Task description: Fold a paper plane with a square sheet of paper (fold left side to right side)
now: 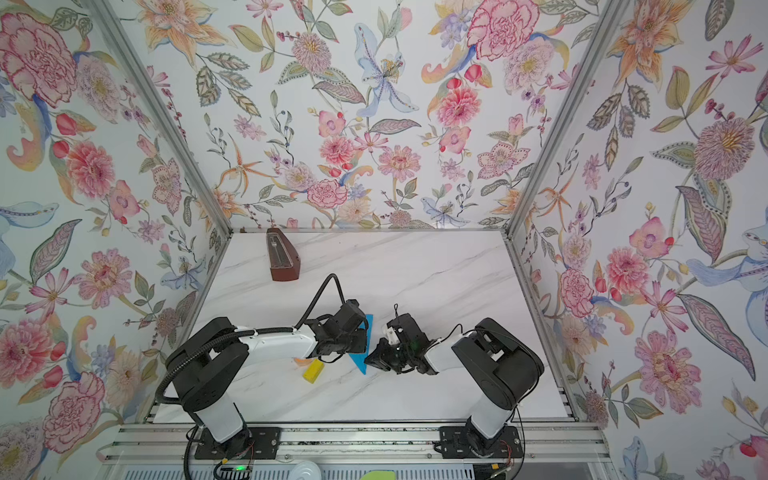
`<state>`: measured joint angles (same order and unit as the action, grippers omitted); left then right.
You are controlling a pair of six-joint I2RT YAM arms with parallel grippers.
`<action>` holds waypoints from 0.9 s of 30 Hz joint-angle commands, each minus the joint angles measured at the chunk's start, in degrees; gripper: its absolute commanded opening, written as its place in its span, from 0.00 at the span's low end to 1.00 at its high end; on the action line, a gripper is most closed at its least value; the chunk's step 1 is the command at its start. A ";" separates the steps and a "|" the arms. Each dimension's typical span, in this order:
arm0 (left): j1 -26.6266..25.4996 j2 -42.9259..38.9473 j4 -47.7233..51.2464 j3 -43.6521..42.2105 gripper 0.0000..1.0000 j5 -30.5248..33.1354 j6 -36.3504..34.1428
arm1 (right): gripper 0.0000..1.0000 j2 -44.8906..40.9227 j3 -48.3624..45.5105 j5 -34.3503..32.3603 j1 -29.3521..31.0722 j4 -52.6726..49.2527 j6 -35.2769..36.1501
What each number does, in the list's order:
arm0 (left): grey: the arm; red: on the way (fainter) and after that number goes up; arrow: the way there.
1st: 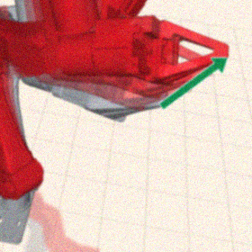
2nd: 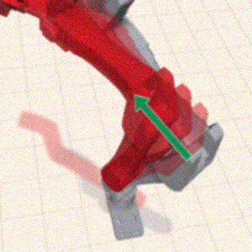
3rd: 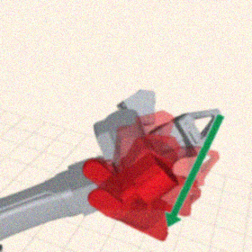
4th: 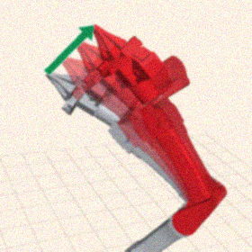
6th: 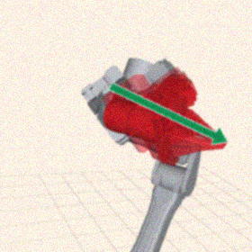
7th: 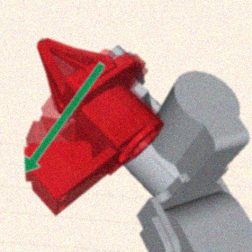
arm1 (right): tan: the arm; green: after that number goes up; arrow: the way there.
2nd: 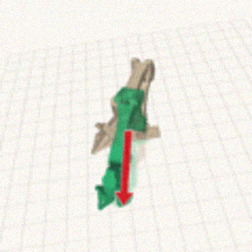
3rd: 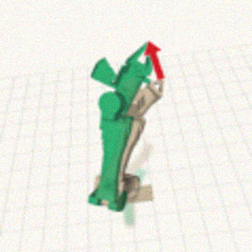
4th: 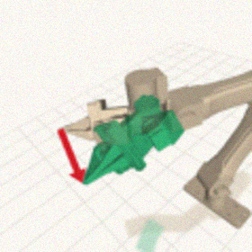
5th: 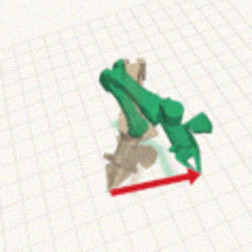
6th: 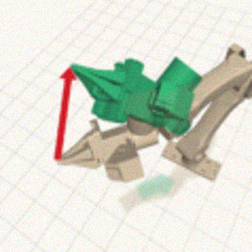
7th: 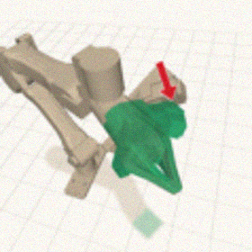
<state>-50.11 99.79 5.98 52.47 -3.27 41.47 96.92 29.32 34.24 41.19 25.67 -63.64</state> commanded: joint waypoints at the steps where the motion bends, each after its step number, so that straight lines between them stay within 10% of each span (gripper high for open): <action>1: 0.54 -3.09 3.25 1.84 0.21 2.51 -2.52 | 0.00 3.63 -1.49 -4.16 0.60 -10.20 0.71; 12: 0.46 -7.58 6.02 1.21 0.30 2.06 -3.16 | 0.00 4.34 -1.17 -3.83 0.63 -10.41 0.75; 27: 0.80 0.81 0.35 -0.29 0.01 -3.15 -2.62 | 0.00 4.20 -0.81 -3.82 0.60 -10.99 0.84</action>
<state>-49.87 99.20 7.31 52.84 -5.67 38.83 98.15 30.44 35.38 41.19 25.58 -63.61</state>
